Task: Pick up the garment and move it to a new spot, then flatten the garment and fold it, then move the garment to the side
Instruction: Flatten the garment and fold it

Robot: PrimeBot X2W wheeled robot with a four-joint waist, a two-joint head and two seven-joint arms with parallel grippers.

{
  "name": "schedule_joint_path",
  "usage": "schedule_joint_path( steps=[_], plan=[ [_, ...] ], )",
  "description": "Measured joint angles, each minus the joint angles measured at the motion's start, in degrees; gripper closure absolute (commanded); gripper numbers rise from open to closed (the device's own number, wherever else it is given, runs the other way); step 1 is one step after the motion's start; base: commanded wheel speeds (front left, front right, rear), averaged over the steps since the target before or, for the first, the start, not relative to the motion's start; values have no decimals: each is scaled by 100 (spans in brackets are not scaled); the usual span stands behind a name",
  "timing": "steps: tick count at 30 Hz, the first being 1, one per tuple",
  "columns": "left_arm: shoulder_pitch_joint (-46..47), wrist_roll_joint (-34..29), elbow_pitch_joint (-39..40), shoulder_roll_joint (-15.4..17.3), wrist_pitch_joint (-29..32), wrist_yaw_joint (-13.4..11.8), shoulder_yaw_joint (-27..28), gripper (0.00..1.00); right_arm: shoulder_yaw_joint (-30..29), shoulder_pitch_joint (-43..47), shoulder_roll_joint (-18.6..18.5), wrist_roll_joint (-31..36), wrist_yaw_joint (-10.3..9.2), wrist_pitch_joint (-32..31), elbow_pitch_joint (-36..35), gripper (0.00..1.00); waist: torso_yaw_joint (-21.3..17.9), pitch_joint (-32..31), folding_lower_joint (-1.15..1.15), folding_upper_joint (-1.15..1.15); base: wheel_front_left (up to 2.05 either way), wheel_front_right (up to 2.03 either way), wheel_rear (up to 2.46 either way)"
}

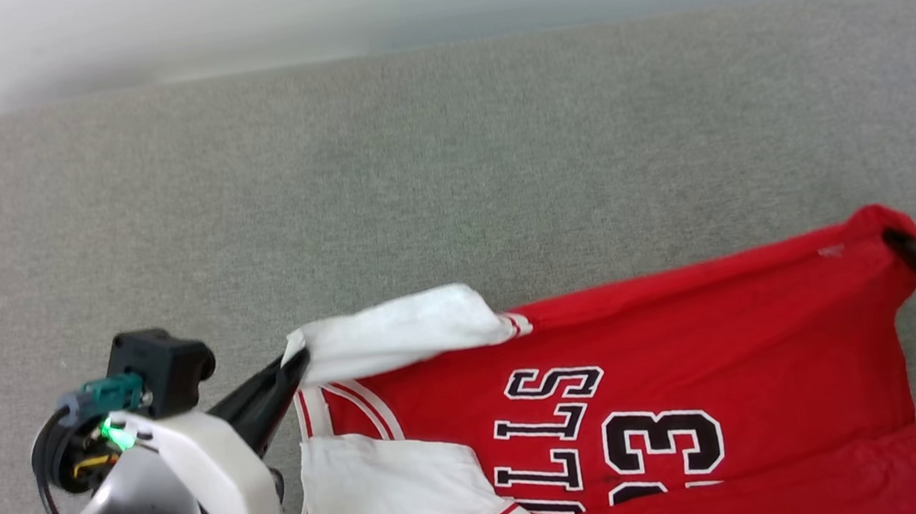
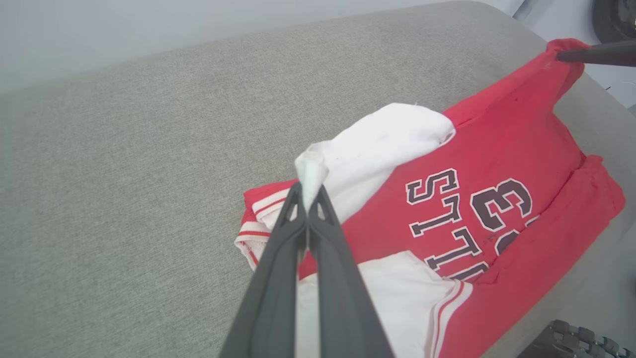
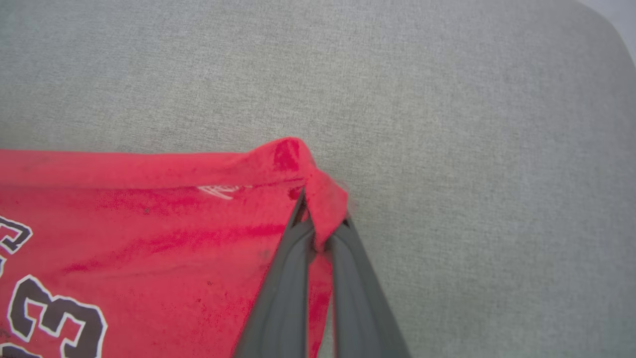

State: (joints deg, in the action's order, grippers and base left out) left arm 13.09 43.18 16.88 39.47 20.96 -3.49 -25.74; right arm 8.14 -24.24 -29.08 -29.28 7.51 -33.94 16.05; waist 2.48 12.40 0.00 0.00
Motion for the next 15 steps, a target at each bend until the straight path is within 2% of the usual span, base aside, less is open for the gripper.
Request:
schedule_joint_path(
  steps=[4,8,12,15],
  plan=[
    [-376,99,78,89,-45,-151,62,100,-363,737,10,-82,0,23,-499,100,-30,-231,0,0,0,0,0],
    [-867,143,134,219,-54,-315,79,100,-684,1533,177,-90,0,13,-922,100,-50,-394,0,0,0,0,0],
    [-1331,143,122,343,-54,-376,-10,100,-802,2150,430,-112,0,-60,-1268,100,-83,-450,0,0,0,0,0],
    [-1600,196,34,335,-52,-358,-136,100,-786,2473,459,-90,-1,-96,-1418,100,-96,-438,-1,0,0,0,0]
  ],
)
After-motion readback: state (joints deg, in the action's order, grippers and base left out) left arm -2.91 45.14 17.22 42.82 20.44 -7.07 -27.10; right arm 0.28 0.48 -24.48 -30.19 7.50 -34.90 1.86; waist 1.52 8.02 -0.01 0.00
